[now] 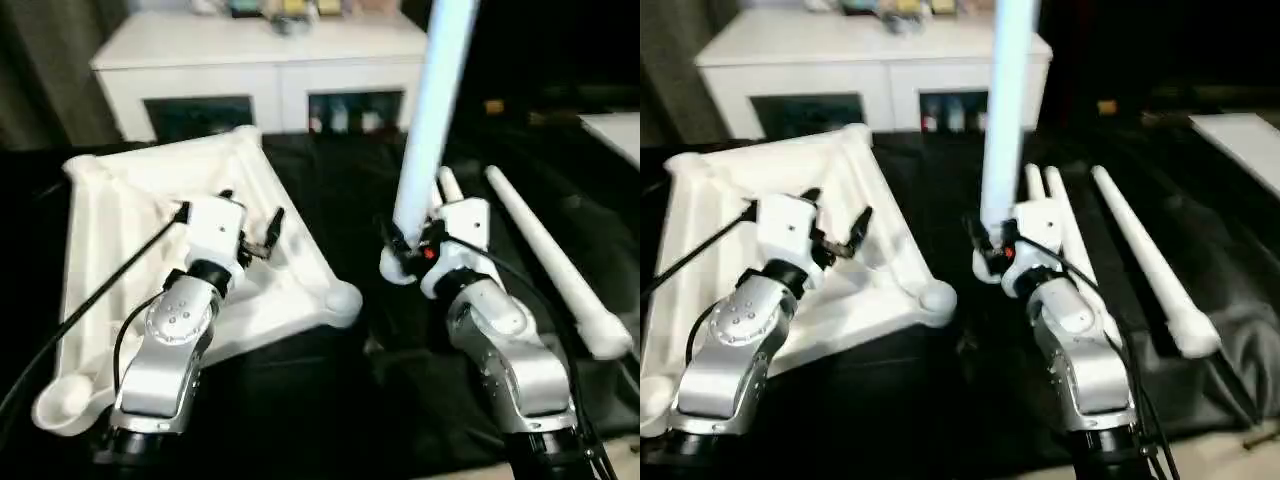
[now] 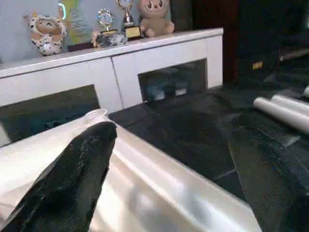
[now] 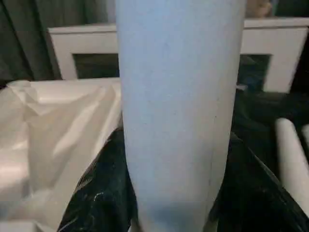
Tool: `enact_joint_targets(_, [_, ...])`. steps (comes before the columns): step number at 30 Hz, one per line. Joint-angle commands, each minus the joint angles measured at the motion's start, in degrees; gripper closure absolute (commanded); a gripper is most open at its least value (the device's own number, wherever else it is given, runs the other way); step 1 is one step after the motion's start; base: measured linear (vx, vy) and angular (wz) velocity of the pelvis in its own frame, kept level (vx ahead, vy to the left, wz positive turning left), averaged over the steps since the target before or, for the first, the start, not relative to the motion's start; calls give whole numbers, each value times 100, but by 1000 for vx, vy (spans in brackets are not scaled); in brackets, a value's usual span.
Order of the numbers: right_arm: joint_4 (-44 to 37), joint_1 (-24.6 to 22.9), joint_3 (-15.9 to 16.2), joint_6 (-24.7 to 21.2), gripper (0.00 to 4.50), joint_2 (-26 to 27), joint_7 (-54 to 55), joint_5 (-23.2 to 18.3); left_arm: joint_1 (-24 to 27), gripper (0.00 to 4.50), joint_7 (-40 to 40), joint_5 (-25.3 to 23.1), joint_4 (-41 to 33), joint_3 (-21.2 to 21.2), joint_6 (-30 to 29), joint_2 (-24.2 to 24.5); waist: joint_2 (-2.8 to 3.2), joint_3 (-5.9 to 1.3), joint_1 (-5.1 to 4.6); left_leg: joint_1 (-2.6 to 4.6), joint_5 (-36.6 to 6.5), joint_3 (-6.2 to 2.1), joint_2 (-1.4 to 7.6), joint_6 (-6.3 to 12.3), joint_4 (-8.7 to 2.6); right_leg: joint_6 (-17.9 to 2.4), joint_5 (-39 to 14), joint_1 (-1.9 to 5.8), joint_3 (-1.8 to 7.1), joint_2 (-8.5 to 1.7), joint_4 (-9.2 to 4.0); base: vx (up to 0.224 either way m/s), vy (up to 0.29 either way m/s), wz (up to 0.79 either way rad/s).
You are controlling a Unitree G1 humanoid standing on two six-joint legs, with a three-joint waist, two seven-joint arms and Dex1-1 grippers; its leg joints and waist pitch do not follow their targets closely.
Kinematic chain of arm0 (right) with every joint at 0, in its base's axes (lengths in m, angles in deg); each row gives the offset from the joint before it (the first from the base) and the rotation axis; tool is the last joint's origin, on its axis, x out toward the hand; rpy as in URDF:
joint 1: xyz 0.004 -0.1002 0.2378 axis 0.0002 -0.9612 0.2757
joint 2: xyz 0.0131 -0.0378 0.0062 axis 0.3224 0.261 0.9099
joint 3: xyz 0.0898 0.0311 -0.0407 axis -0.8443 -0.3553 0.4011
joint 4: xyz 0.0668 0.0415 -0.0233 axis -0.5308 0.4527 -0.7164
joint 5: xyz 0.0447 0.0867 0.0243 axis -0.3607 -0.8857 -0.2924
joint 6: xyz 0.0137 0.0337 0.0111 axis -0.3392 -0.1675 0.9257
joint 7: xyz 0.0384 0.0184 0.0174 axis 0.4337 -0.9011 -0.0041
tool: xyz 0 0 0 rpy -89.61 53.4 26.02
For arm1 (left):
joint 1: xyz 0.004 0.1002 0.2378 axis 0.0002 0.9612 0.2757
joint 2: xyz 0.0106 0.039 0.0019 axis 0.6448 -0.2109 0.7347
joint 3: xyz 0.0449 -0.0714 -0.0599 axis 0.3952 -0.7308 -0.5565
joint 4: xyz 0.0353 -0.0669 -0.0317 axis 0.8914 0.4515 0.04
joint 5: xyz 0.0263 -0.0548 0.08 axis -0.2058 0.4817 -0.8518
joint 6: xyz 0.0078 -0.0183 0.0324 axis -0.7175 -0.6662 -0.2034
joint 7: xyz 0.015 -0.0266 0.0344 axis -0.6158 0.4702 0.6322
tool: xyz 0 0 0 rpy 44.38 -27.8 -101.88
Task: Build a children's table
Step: Move table base
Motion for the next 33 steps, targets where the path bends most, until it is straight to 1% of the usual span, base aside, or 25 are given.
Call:
enact_joint_targets(1, [-25,65,-87,-21,265,-65,-27,-11,-32,30,107,24,-87,40,-125,-113,-18,-347,88,145,-385,-484,711,-366,-570,-529,1051,-48,343,-643,-371,-52,-103,-6])
enact_joint_targets(3, [-3,82,-99,-9,265,-65,-32,4,-39,30,154,-32,-100,56,-157,-101,-217,-379,272,-95,-337,-185,492,68,-307,-547,1626,190,504,-1073,-466,-54,-109,-7])
enact_joint_targets(5, [9,92,-105,6,265,-76,-14,15,-43,30,207,-103,-89,62,-103,-96,-162,-317,365,-75,-280,-189,645,247,-470,-664,822,104,351,-814,-441,-60,-93,-11])
enact_joint_targets(7, [27,116,-111,26,265,-100,9,31,-72,30,271,-197,-61,62,-40,-100,-100,-283,380,47,-1056,-187,813,201,-604,-978,-72,-30,306,-635,-440,-26,-33,-3])
enact_joint_targets(11, [56,157,-11,108,265,-209,27,228,-134,30,412,-332,-32,35,-38,-115,-78,-239,415,96,-1765,-158,863,-89,-685,-1195,-557,-80,347,-630,-448,0,0,0])
enact_joint_targets(12, [62,166,19,111,265,-233,12,262,-151,30,419,-335,-34,37,-59,-118,8,-195,470,-226,-2063,-421,587,220,-862,-1182,-829,139,-57,-596,-378,-44,8,20])
enact_joint_targets(13, [63,168,21,113,265,-234,12,266,-153,30,423,-340,-35,40,-61,-117,24,-282,397,-27,-2362,-685,641,206,-853,-1207,-704,33,-146,-486,-296,-13,1,47])
enact_joint_targets(14, [67,167,19,106,265,-223,7,253,-163,30,413,-324,-39,50,-48,-117,80,-291,349,32,-2413,-863,680,202,-889,-1225,-448,17,-169,-394,-204,-13,1,47])
enact_joint_targets(16, [85,172,22,107,265,-201,3,251,-181,30,429,-339,-49,74,-92,-101,173,-221,239,210,-2954,-1584,682,-92,-1156,-973,-552,-87,-104,-58,161,3,-21,44])
enact_joint_targets(17, [87,170,17,101,265,-188,1,237,-183,30,438,-338,-52,72,-70,-112,188,-217,209,235,-3181,-1746,672,-201,-1217,-930,-692,-106,-48,-21,261,-6,-34,45])
enact_joint_targets(18, [95,175,15,103,265,-170,15,235,-191,30,484,-346,-55,42,-105,-132,163,-239,197,329,-3274,-2021,592,-289,-1269,-915,-837,-219,111,71,399,3,-93,63])
enact_joint_targets(19, [94,174,8,93,265,-162,12,217,-191,30,484,-326,-57,28,-110,-145,112,-244,184,266,-3215,-2120,373,-335,-1290,-1009,-801,-241,262,90,409,5,-66,36])
enact_joint_targets(20, [93,168,-26,41,265,-118,-2,121,-195,30,482,-219,-67,-45,-138,-210,91,-261,197,410,-3113,-1851,648,-385,-1157,-937,-593,-325,359,1,323,7,-166,65])
enact_joint_targets(22, [72,154,-53,32,265,-87,-21,58,-188,30,530,-211,-94,-106,-95,-230,-115,-240,318,159,-2305,-1407,203,85,-790,-1611,-352,-152,683,-366,-403,21,-302,45])
enact_joint_targets(23, [85,146,-28,57,265,-101,-8,112,-192,30,510,-162,-85,-141,-120,-232,-283,-290,646,-257,-723,-413,-98,145,340,-1526,-174,302,847,-917,-707,36,-267,16])
enact_joint_targets(24, [100,141,-15,69,265,-100,-1,145,-214,30,524,-194,-42,-154,-203,-199,-371,-174,652,-269,-306,-337,-77,97,289,-592,34,120,795,-784,-669,30,-246,-6])
enact_joint_targets(25, [103,139,-13,71,265,-99,0,151,-219,30,528,-203,-33,-157,-221,-191,-400,-217,747,-332,-11,-257,-13,-12,189,570,680,245,803,-661,-528,11,-207,-3])
enact_joint_targets(26, [106,138,-13,75,265,-91,3,155,-228,30,537,-229,-9,-161,-272,-168,-404,-220,774,-316,-24,-224,11,45,111,941,1191,274,828,-604,-487,11,-207,-3])
enact_joint_targets(27, [98,139,-27,70,265,-57,-6,129,-229,30,517,-145,32,-221,-187,-150,-325,-306,771,-228,59,-205,152,103,-142,1339,2764,382,636,-343,-284,17,-151,6])
enact_joint_targets(28, [97,139,-29,70,265,-54,-7,126,-228,30,519,-136,31,-230,-184,-150,-325,-306,771,-228,59,-205,152,103,-142,1339,2764,382,636,-343,-284,1,-85,6])
enact_joint_targets(29, [94,138,-31,71,265,-50,-8,121,-228,30,524,-123,26,-246,-180,-153,-203,-390,773,-164,274,-245,324,115,-213,1399,3656,403,509,-265,-151,1,-85,6])
enact_joint_targets(30, [94,135,-30,72,265,-37,-1,115,-228,30,489,-92,1,-259,-187,-144,-75,-421,721,0,477,-444,812,322,-307,1398,3832,201,374,-352,62,0,0,0])
enact_joint_targets(31, [94,135,-31,71,265,-36,0,114,-228,30,484,-88,-2,-259,-185,-144,-45,-428,653,118,520,-616,1160,578,-364,1281,3457,67,351,-514,176,0,0,0])
enact_joint_targets(32, [86,128,-58,108,265,-10,1,53,-236,30,467,-108,-10,-273,-196,-148,-65,-415,541,355,685,-881,1590,1134,-392,720,2249,-253,531,-870,298,0,0,0])
enact_joint_targets(33, [79,131,-18,104,265,-49,-32,67,-245,30,443,-90,-4,-285,-180,-157,-167,-304,617,74,306,-480,994,799,-229,-104,1940,-87,687,-942,-83,0,0,0])
